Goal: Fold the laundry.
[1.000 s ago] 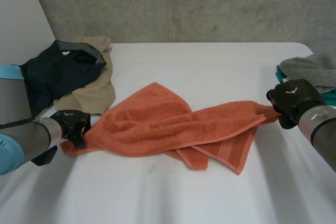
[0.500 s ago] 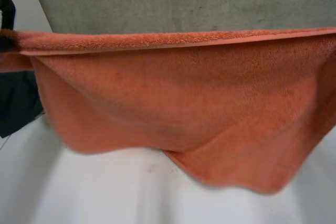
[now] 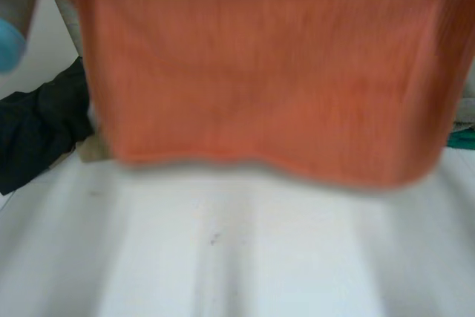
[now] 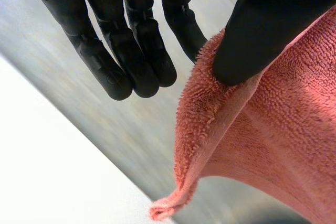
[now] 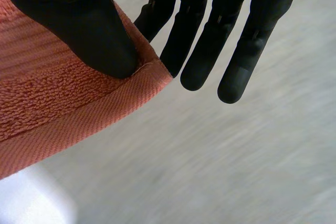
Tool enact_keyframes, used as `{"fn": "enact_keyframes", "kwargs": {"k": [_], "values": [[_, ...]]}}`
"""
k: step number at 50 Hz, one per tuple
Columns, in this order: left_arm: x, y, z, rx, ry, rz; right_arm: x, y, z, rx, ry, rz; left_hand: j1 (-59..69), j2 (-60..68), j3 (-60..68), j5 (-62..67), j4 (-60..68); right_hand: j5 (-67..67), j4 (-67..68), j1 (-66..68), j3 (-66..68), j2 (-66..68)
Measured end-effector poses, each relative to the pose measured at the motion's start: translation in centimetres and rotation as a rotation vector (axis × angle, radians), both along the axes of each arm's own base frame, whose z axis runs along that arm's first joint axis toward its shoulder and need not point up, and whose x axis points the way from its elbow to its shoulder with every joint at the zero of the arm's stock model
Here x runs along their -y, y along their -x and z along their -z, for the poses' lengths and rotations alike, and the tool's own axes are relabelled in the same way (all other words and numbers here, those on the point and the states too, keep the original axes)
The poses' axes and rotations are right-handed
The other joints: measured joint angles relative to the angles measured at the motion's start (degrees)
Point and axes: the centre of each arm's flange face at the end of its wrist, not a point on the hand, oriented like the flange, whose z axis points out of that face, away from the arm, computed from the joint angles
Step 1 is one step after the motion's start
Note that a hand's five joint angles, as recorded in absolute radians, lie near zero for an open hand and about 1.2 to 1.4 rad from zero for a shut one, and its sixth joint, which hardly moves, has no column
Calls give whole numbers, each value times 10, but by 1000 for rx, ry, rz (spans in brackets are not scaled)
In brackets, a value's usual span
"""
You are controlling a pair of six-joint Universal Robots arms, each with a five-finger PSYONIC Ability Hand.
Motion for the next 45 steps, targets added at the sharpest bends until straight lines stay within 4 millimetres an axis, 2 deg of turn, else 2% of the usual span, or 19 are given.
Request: {"fn": "enact_keyframes", "kwargs": {"k": [3, 6, 11, 15, 18, 19, 22, 23, 24, 26, 27, 30, 33, 34, 36, 39, 41, 43, 45], "values": [[-8, -3, -33, -84, 148, 14, -2, 1, -29, 61, 162, -18, 0, 0, 0, 0, 0, 0, 0, 0, 0, 0], [-15, -6, -49, -127, 226, 24, -8, 1, -46, 92, 253, -46, 0, 0, 0, 0, 0, 2, 0, 0, 0, 0], [-15, -8, -38, -122, 194, 22, -11, 0, -43, 92, 255, -79, 0, 0, 0, 0, 0, 3, 0, 0, 0, 0], [-6, -8, 0, -83, 61, 9, -8, -3, -19, 80, 170, -106, 0, 0, 0, 0, 0, 3, 0, 0, 0, 0], [-1, -7, 34, -53, -45, 2, -4, -5, 11, 67, 64, -128, 0, 0, 0, 0, 0, 3, 0, 0, 0, 0], [0, -7, 40, -48, -63, 2, -3, -6, 15, 65, 49, -131, 0, 0, 0, 0, 0, 3, 0, 0, 0, 0], [4, -4, 83, -10, -185, -1, 0, -9, 57, 42, -96, -155, 0, 0, 0, 0, 0, 3, 0, 0, 0, 0], [5, -3, 91, -3, -208, 0, 0, -10, 65, 38, -123, -158, 0, 0, 0, 0, 0, 3, 0, 0, 0, 0], [6, -1, 110, 15, -260, 0, 0, -10, 84, 26, -189, -163, 0, 0, 0, 0, 0, 3, 0, 0, 0, 0], [6, 1, 132, 35, -319, 1, -1, -10, 102, 12, -252, -166, 0, 0, 0, 0, 0, 3, 0, 0, 0, 0], [5, 2, 151, 53, -371, 0, -2, -9, 124, -5, -327, -165, 0, 0, 0, 0, 0, 3, 0, 0, 0, 0], [2, 4, 190, 93, -478, -7, -8, -6, 161, -41, -454, -158, 0, 0, 0, 0, 0, 3, 0, 0, 0, 0], [-5, 3, 219, 134, -565, -19, -17, -2, 189, -82, -561, -151, 0, 0, 0, 1, 0, 3, 0, 0, 0, 0], [-7, 3, 225, 146, -587, -23, -18, -1, 191, -87, -572, -151, 0, 0, 0, 1, 0, 3, 0, 0, 0, 0], [-17, 0, 242, 190, -659, -38, -32, 3, 213, -143, -675, -150, 0, 0, 0, 0, 0, 3, 0, 0, 0, 0], [-37, -6, 251, 260, -747, -55, -54, 8, 224, -228, -777, -158, 0, 0, 0, 0, 0, 3, 0, 0, 0, 0], [-51, -10, 250, 300, -791, -60, -68, 11, 224, -283, -831, -164, 0, 0, 0, 0, 0, 3, 0, 0, 0, 0], [-79, -16, 244, 372, -860, -58, -94, 20, 218, -379, -920, -175, 0, 0, 0, 0, 0, 3, 0, 0, 0, 0], [-100, -22, 239, 418, -900, -50, -111, 27, 212, -439, -978, -181, 0, 0, 0, 0, 0, 3, 0, 0, 0, 0]]}}
